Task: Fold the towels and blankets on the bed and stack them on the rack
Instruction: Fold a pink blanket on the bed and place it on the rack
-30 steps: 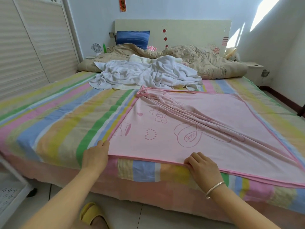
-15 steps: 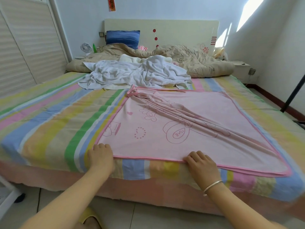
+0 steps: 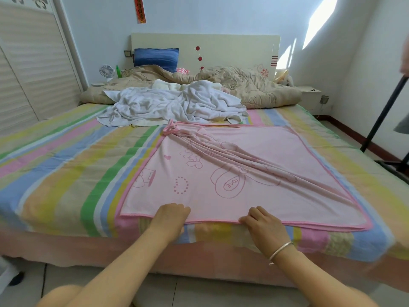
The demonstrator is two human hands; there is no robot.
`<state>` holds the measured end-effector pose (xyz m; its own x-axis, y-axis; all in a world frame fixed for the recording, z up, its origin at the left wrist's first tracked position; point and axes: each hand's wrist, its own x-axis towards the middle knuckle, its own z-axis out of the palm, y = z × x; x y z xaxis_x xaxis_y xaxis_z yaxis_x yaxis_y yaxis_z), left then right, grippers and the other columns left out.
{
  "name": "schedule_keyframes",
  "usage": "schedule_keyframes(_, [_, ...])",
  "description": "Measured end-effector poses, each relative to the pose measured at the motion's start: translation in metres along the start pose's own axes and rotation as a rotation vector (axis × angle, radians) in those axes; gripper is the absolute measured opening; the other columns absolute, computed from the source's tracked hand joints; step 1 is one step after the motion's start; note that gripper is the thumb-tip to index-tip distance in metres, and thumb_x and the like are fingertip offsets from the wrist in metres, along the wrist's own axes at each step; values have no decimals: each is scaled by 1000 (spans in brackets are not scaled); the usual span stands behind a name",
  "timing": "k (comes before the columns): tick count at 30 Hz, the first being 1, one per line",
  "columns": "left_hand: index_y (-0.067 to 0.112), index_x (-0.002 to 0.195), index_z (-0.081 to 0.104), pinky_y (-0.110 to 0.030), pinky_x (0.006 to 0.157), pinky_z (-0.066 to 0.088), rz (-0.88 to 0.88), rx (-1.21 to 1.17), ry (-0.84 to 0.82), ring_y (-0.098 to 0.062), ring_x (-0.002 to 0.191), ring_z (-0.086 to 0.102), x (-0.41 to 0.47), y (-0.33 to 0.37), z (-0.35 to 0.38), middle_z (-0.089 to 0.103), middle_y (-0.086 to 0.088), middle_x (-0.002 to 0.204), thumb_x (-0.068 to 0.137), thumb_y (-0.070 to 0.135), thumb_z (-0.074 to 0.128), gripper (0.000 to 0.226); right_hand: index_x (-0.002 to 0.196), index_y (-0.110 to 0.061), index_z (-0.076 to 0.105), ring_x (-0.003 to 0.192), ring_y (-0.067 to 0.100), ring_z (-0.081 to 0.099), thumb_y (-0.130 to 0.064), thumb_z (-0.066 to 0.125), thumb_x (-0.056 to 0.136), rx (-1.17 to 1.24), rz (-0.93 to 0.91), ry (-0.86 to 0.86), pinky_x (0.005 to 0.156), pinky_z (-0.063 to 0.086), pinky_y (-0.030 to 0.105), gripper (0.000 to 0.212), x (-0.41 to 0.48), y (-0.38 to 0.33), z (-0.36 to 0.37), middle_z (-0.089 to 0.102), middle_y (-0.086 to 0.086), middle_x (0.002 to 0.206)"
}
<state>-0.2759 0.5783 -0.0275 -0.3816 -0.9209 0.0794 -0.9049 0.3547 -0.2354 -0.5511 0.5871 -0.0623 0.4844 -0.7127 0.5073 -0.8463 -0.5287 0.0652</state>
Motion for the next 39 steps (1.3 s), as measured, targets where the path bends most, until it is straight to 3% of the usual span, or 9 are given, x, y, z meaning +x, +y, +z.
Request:
schedule_keyframes(2, [14,111,56,-33,73,37,-50,53,-146,-29,104,59,6,3,-6,60,-8,113,86,9,53,25,78,-20,74,59,19,57,-9,93,44,14,15,-33,38,42,25,41,-3,-1,3,58,-2,70])
schedule_keyframes(6, [19,107,61,-33,77,42,-99,-36,-224,-28,101,60,17,0,-16,62,-6,112,85,25,51,25,86,-26,72,64,18,63,-22,66,77,179,64,-30,43,47,26,12,-3,10,4,61,-8,76])
schedule_keyframes(8, [23,97,65,-30,71,43,-161,-215,-89,-23,90,61,23,-1,-18,67,1,101,84,28,48,21,90,-27,71,68,14,66,-20,50,84,273,146,36,48,51,28,23,6,19,-2,64,-10,82])
schedule_keyframes(12, [24,93,64,-27,65,43,-294,-468,295,-14,80,59,50,13,-15,64,8,92,90,21,49,16,93,-25,71,81,13,63,0,63,77,212,206,104,51,52,31,31,28,49,-5,66,-11,89])
schedule_keyframes(18, [20,98,66,-26,67,43,-356,-602,358,-16,84,60,147,28,2,63,5,98,89,15,53,16,84,-24,73,73,23,66,-14,51,76,246,217,-32,57,51,31,25,64,113,20,68,-8,79])
schedule_keyframes(23, [17,95,64,-32,71,48,-341,-574,327,-24,86,61,198,34,3,63,-1,99,91,13,50,16,83,-29,71,79,21,64,-10,60,81,114,266,-106,55,45,27,22,79,165,-1,67,-9,79])
schedule_keyframes(29, [19,101,64,-33,76,49,-334,-528,284,-24,91,61,228,27,-31,66,-1,104,93,18,49,17,107,-30,67,102,17,56,-19,49,93,23,342,-236,75,46,29,25,108,177,-23,65,-8,105])
schedule_keyframes(34, [28,123,59,-34,90,48,-293,-550,51,-25,111,58,224,15,-29,59,1,127,90,23,51,34,141,-25,39,128,23,39,-36,49,94,84,555,-372,101,38,35,50,144,157,13,45,1,141])
schedule_keyframes(39, [27,126,60,-33,98,47,-270,-626,-91,-23,117,57,209,10,-10,62,1,127,91,23,51,37,145,-19,34,132,28,38,-48,46,94,141,754,-506,105,35,38,60,170,166,47,39,7,147])
